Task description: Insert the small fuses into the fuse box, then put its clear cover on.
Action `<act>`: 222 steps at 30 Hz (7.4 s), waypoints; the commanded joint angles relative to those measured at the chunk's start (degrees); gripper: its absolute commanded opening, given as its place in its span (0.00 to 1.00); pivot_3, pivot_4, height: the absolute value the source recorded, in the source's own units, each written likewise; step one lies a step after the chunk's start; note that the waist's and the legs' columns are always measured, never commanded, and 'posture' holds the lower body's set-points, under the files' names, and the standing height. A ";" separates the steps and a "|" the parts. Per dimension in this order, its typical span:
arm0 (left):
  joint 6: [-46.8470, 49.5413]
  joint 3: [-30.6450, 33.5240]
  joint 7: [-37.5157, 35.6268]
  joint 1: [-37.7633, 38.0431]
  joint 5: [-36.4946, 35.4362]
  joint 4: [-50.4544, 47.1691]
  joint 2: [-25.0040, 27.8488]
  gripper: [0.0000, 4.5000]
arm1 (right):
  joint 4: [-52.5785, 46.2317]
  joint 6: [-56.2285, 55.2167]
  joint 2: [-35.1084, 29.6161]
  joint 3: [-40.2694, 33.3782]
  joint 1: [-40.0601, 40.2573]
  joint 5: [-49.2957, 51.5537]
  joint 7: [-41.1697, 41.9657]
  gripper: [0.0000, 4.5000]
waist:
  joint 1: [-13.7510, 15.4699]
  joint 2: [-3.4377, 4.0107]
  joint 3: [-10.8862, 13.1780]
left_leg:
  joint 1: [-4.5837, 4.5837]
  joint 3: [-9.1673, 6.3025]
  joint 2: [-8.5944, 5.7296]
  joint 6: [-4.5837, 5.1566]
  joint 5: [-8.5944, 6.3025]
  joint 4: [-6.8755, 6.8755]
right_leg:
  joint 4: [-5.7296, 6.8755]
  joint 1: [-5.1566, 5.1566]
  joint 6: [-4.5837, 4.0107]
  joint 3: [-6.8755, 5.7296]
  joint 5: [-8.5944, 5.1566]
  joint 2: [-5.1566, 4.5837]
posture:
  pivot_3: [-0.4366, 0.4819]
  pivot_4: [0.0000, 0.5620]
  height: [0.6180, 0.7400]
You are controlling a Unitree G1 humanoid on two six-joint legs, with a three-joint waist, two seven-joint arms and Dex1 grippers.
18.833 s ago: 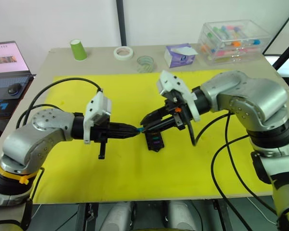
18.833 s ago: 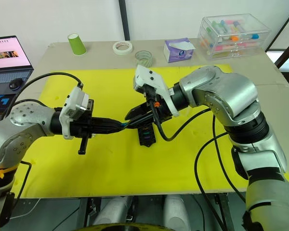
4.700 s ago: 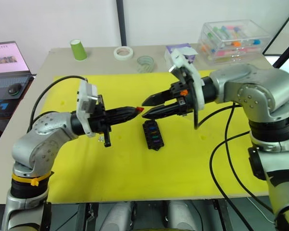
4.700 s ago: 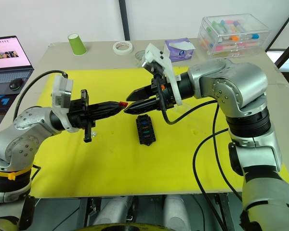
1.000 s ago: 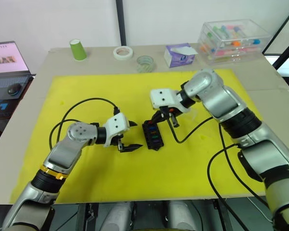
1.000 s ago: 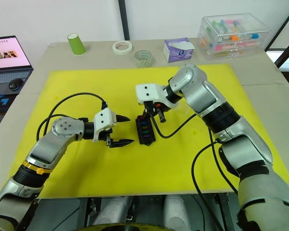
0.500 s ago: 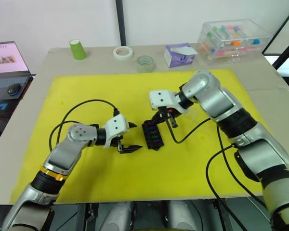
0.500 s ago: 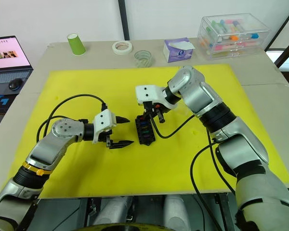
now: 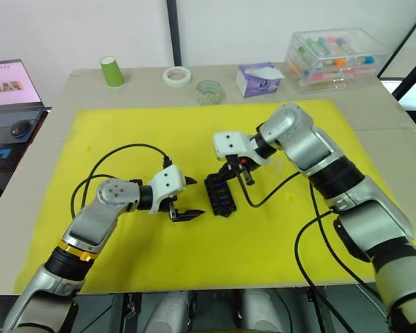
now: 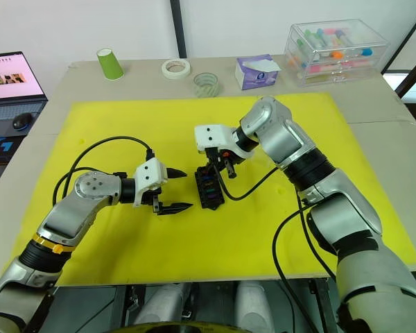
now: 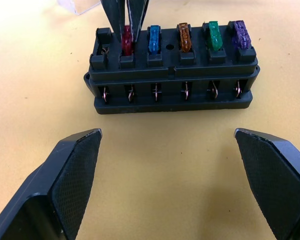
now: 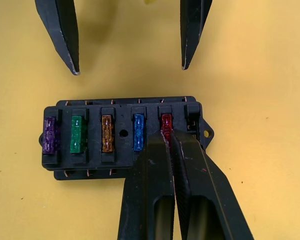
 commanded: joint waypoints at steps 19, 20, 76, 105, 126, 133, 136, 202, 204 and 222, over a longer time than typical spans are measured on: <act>-0.44 1.37 0.33 -0.02 0.25 -2.48 0.38 0.99 | -0.70 -0.41 1.17 -1.99 -2.19 -0.99 1.45 0.00 | -0.07 0.00 0.00 | 0.01 0.00 0.00 0.00 0.00 0.01 | 0.01 0.01 0.00 0.00 0.00 0.00 | 0.48 0.27 1.00; -0.39 1.55 0.31 -0.06 0.17 -2.47 0.48 0.99 | -1.34 0.03 0.99 -2.44 -2.31 -0.54 1.64 0.00 | -0.07 0.00 0.00 | 0.01 0.00 0.00 0.00 0.00 0.01 | 0.02 0.01 0.00 0.00 0.00 0.00 | 0.48 0.27 1.00; -0.23 3.47 0.09 1.06 -0.12 -2.83 1.40 1.00 | 0.12 -2.43 0.07 -4.51 6.45 0.84 -2.81 0.00 | -0.04 0.00 -0.03 | 0.06 0.00 0.00 0.00 0.00 0.02 | 0.04 0.07 0.00 0.00 0.00 0.00 | 0.48 0.27 1.00; 20.76 57.79 -15.82 36.62 -17.63 -10.02 27.81 1.00 | -3.83 -4.58 -28.12 -21.65 12.93 6.40 -2.22 0.77 | 0.19 0.12 0.09 | 0.03 0.19 0.09 0.01 -0.01 -0.16 | -0.12 0.00 -0.01 0.03 0.00 -0.01 | 0.48 0.27 1.00; 15.82 51.73 -17.00 33.99 -18.84 -3.99 27.49 1.00 | -5.75 -3.22 -27.69 -23.97 13.80 8.79 -3.69 0.99 | 0.05 0.24 0.16 | 0.04 0.32 0.18 0.05 -0.06 -0.21 | -0.17 0.00 -0.01 0.08 0.00 0.02 | 0.48 0.27 1.00; 25.68 34.33 -15.97 17.08 -25.66 1.48 22.96 1.00 | -22.24 10.07 -13.32 -20.37 9.12 18.91 -4.61 0.99 | -0.04 0.24 0.14 | 0.06 0.30 0.22 0.04 -0.06 -0.20 | -0.13 -0.01 0.00 0.09 0.00 0.05 | 0.48 0.27 1.00; 30.42 29.48 -15.35 10.52 -26.86 6.01 21.40 1.00 | -23.49 11.12 -10.00 -17.86 8.14 18.50 -5.89 0.99 | 0.25 0.12 0.10 | 0.02 0.28 0.17 0.05 -0.07 -0.11 | -0.14 0.01 0.00 0.06 0.00 0.03 | 0.48 0.27 1.00; 44.50 18.31 -10.40 2.81 -26.15 25.30 14.26 0.00 | -24.24 7.36 -3.20 -10.22 5.84 15.06 -10.56 1.00 | -1.73 0.08 0.02 | 0.07 0.17 0.06 0.05 -0.08 0.00 | 0.36 -0.16 0.00 0.02 0.00 -0.02 | 0.48 0.27 1.00; 44.53 18.38 -10.61 2.76 -26.38 25.31 14.16 0.00 | -24.21 7.35 -3.20 -10.18 5.85 15.01 -10.52 1.00 | -1.72 0.08 0.02 | 0.08 0.16 0.06 0.05 -0.07 0.00 | 0.36 -0.16 0.00 0.02 0.00 -0.02 | 0.48 0.27 1.00; 30.62 28.79 -11.84 6.06 -34.43 2.12 11.89 0.00 | -25.67 13.51 -4.30 -12.87 6.04 19.32 -9.15 1.00 | -1.50 0.07 0.03 | 0.05 0.17 0.05 0.05 -0.08 0.02 | 0.31 -0.13 0.00 0.06 0.00 -0.06 | 0.48 0.27 1.00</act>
